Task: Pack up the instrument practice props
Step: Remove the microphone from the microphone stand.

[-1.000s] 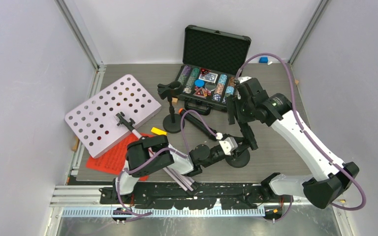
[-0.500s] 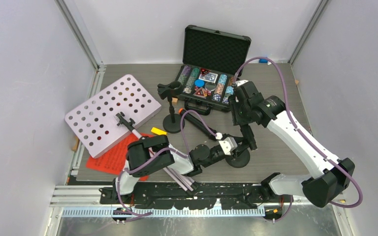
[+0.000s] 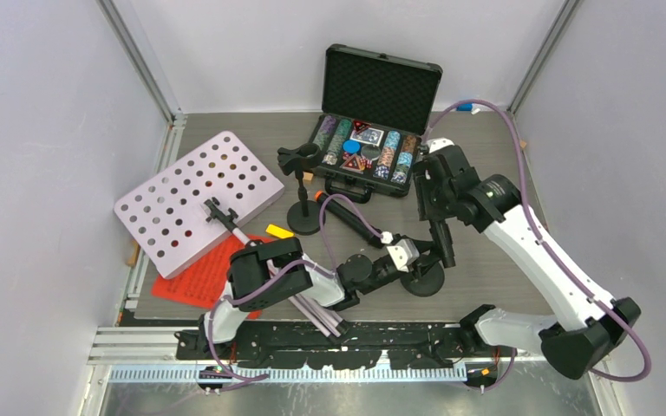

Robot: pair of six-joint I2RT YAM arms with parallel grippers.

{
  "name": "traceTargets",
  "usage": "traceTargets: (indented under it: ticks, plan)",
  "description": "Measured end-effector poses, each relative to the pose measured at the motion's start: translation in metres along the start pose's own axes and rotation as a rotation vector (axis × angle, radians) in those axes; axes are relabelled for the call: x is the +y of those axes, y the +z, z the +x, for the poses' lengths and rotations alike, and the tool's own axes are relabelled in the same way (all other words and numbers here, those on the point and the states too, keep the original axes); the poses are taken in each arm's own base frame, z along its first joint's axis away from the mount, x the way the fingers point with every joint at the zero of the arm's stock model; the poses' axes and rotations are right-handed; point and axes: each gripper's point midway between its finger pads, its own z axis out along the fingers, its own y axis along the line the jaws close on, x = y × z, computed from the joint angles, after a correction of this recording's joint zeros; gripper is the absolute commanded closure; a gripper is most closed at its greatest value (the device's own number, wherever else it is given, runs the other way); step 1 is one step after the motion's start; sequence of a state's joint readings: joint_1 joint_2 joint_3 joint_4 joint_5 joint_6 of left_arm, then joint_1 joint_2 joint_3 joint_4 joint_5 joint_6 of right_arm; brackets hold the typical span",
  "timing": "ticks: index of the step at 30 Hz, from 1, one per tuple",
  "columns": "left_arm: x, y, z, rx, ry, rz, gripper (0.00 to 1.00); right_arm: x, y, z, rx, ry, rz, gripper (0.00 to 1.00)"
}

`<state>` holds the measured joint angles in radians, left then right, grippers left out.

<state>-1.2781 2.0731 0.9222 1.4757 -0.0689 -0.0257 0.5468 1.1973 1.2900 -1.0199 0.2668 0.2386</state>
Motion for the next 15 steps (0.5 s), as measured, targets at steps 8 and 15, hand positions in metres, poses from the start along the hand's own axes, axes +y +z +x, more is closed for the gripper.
traceTargets:
  ticks: [8,15]
  plan:
    - [-0.001,0.003,-0.002,-0.016,-0.022,-0.001,1.0,-0.01,-0.039,-0.006,-0.12,0.037,-0.024,1.0]
    - [-0.001,0.004,-0.001,-0.019,-0.036,-0.002,1.0,-0.014,-0.052,-0.008,-0.154,0.048,-0.032,1.0]
